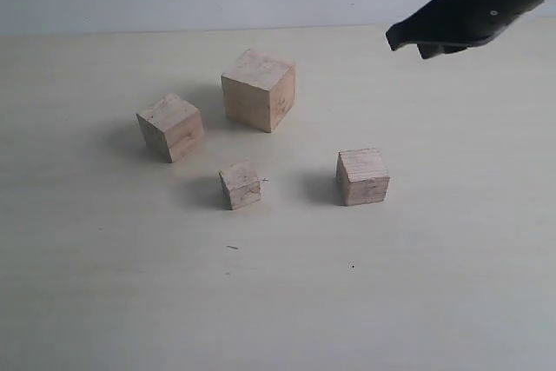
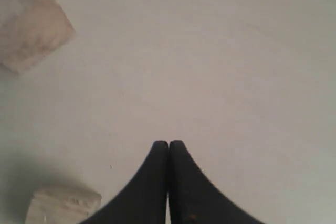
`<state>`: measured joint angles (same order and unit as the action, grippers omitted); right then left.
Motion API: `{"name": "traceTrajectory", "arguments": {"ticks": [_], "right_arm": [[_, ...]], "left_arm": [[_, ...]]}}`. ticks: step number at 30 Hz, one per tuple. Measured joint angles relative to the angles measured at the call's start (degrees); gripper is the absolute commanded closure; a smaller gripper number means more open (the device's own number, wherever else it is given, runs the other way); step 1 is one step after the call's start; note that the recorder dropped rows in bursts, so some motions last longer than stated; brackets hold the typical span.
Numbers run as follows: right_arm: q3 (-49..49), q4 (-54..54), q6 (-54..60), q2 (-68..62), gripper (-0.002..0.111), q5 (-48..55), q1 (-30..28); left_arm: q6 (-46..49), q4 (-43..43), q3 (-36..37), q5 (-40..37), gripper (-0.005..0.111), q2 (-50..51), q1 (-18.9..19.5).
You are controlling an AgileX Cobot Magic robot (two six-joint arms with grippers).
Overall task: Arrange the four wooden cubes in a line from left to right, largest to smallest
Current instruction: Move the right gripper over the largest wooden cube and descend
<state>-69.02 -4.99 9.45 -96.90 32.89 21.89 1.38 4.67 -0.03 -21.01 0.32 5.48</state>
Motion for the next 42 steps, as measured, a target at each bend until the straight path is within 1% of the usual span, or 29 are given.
{"name": "traceTrajectory", "arguments": {"ticks": [4,12,14,17,21,25,27,29,32,35,37,39,40,42], "right_arm": [[-0.3,-3.0,0.2,0.0,0.108,-6.8,0.0],[-0.6,-3.9,0.4,-0.1,0.108,-18.6,0.0],[-1.8,-4.0,0.7,-0.7,0.108,-19.4,0.0],[-3.6,-5.6,0.9,-2.5,0.103,-20.0,0.0],[-5.4,-11.3,1.5,-4.5,0.101,-19.8,0.0],[-8.5,-17.8,3.5,-5.5,0.101,-15.4,0.1],[-10.4,-20.5,7.0,-6.2,0.102,-12.2,0.5],[-12.4,-23.5,13.1,-7.1,0.102,-9.4,1.4],[-16.0,-26.6,27.7,-8.3,0.105,-4.5,3.5],[-18.4,-27.4,41.5,-9.4,0.107,0.1,5.1],[-18.8,-28.4,45.4,-10.4,0.107,1.1,5.5],[-18.9,-29.7,46.9,-11.8,0.106,1.2,5.5],[-18.9,-30.4,47.4,-12.5,0.103,1.2,5.5],[-18.9,-32.8,48.0,-13.9,0.094,1.1,5.5]], "left_arm": [[0.0,0.0,0.0,0.0,0.107,0.0,0.0],[0.0,0.0,0.0,0.0,0.107,0.0,0.0],[0.0,0.0,0.0,0.0,0.107,0.0,0.0],[0.0,0.0,0.0,0.0,0.107,0.0,0.0],[0.0,0.0,0.0,0.0,0.107,0.0,0.0],[0.0,0.0,0.0,0.0,0.107,0.0,0.0],[0.0,0.0,0.0,0.0,0.107,0.0,0.0],[0.0,0.0,0.0,0.0,0.107,0.0,0.0],[0.0,0.0,0.0,0.0,0.107,0.0,0.0],[0.0,0.0,0.0,0.0,0.107,0.0,0.0],[0.0,0.0,0.0,0.0,0.107,0.0,0.0],[0.0,0.0,0.0,0.0,0.107,0.0,0.0],[0.0,0.0,0.0,0.0,0.107,0.0,0.0],[0.0,0.0,0.0,0.0,0.107,0.0,0.0]]}}
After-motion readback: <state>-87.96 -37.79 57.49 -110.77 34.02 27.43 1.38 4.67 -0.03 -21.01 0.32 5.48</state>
